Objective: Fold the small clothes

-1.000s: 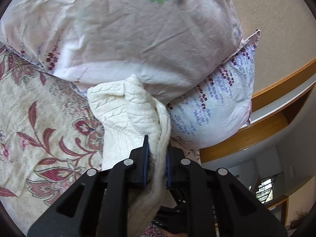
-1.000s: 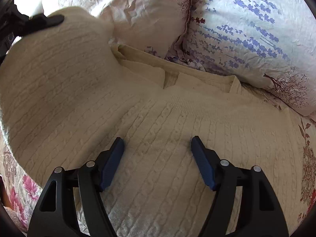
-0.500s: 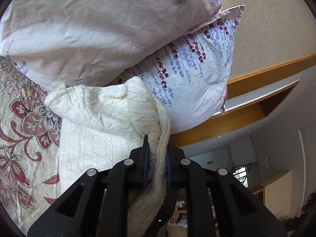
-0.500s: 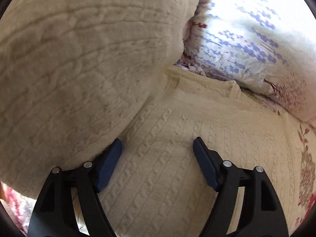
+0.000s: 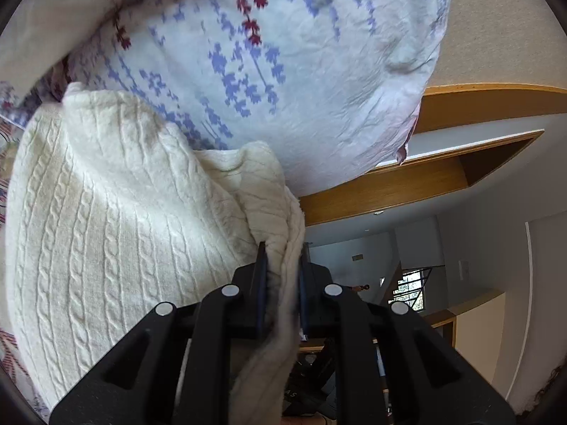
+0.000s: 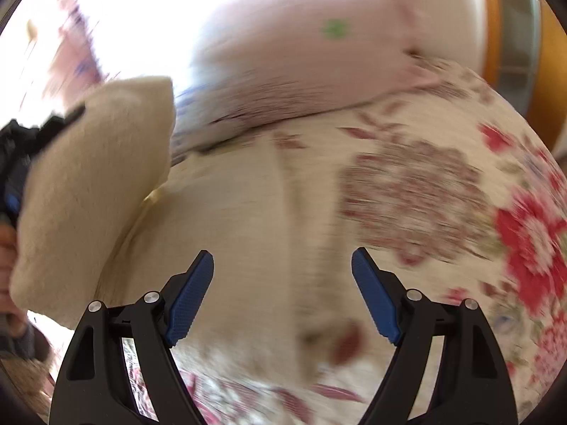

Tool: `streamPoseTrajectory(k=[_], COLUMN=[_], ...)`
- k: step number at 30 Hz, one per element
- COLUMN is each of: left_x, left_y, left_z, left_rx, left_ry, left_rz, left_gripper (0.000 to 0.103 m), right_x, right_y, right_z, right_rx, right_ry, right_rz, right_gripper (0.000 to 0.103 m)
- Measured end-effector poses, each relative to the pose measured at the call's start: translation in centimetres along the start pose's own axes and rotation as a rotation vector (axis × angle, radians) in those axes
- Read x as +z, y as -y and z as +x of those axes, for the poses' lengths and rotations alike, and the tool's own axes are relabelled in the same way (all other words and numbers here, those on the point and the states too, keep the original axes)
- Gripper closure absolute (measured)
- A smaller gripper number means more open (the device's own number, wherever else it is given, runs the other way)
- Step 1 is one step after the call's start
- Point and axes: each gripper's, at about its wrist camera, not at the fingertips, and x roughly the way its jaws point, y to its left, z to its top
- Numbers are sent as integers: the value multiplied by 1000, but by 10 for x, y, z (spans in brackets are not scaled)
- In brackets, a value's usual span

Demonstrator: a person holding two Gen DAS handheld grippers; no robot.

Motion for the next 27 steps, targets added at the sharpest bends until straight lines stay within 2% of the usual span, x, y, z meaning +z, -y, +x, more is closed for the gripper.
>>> streamPoseTrajectory(k=[3,6,9,11,12,14,15,17,18,20,22,24,25,27], left_x=[-12,-27,-37,-40,-40,-37,-35,-35,-37,-44,-55,-69,-65,-79], left_y=[-7,-13,-27,-23,-15,3,11,25,31,38,39,37,34,28], left_z=[38,72,94,93,87,68,55,29,17,-3,-19,-28,-33,-48], left_rx=[27,101,147,120,105,92,110,201,273,412,539,623,652,702], left_ry=[-71,-146,-210,-224,-216,-169,-142,-92,-63,-11,31,43,45,43], left_rz=[-24,-15,-56,-50,-13,87,138,265,340,470,570,633,651,691], left_gripper=[89,87,76,50,46,29,27,20,19,18,16,16,15,15], right_x=[-3,-4,-7,-6,-4,5,10,19,24,32,40,46,48,50], right_y=[28,44,63,69,72,74,76,75,73,68,62,54,50,41], right_z=[-16,-24,-29,-31,-30,-26,-23,-22,-21,-16,-11,-6,-4,3], right_rx=[-24,-29,-19,8,27,85,121,195,232,281,311,322,323,300], right_ry=[41,57,49,46,45,40,37,31,24,-2,-30,-55,-68,-106], right_rz=[64,111,144,169,183,215,232,253,258,270,281,279,269,245], right_gripper=[21,21,21,21,21,22,23,31,33,46,53,54,55,55])
